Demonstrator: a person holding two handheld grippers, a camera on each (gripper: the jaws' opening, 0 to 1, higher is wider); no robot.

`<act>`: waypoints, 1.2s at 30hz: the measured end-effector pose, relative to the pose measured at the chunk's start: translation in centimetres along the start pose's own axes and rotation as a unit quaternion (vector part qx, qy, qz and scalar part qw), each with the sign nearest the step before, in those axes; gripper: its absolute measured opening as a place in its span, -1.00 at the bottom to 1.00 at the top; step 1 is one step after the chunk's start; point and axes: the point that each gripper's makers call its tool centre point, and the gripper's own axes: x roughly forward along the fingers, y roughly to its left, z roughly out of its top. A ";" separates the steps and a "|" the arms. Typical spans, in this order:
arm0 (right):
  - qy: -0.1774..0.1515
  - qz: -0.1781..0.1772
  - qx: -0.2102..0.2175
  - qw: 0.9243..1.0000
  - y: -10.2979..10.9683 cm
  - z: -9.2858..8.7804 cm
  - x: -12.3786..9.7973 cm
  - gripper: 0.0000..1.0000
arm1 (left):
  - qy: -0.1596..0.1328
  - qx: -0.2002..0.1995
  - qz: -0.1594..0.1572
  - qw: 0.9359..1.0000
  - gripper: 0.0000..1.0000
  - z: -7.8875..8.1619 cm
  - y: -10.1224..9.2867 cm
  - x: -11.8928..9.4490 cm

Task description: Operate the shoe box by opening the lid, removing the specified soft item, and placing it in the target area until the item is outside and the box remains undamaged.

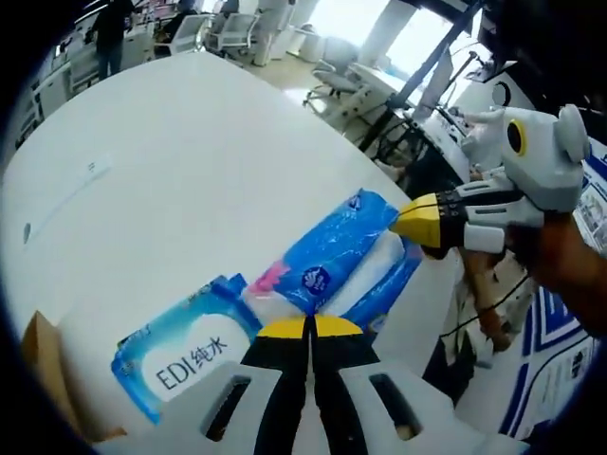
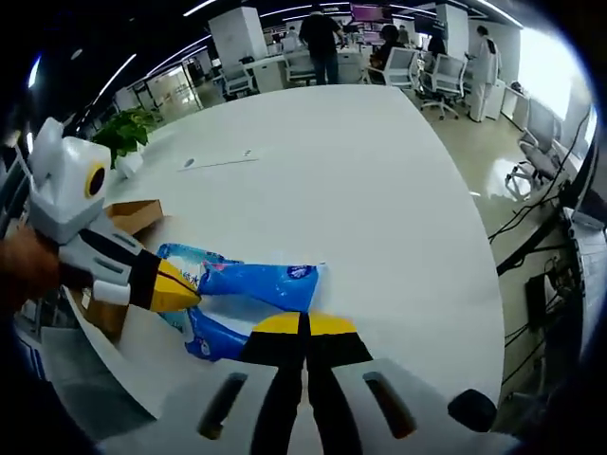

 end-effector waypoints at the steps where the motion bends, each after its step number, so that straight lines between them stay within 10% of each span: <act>1: 0.001 -0.001 0.000 1.000 -0.2 -0.1 0.2 -1.00 | 0.002 -0.002 -0.001 1.000 -1.00 0.0 0.0 0.2; 36: 0.025 -0.008 0.014 1.000 -5.0 -3.1 4.1 -1.00 | 0.021 -0.014 -0.004 1.000 -1.00 0.4 0.2 5.7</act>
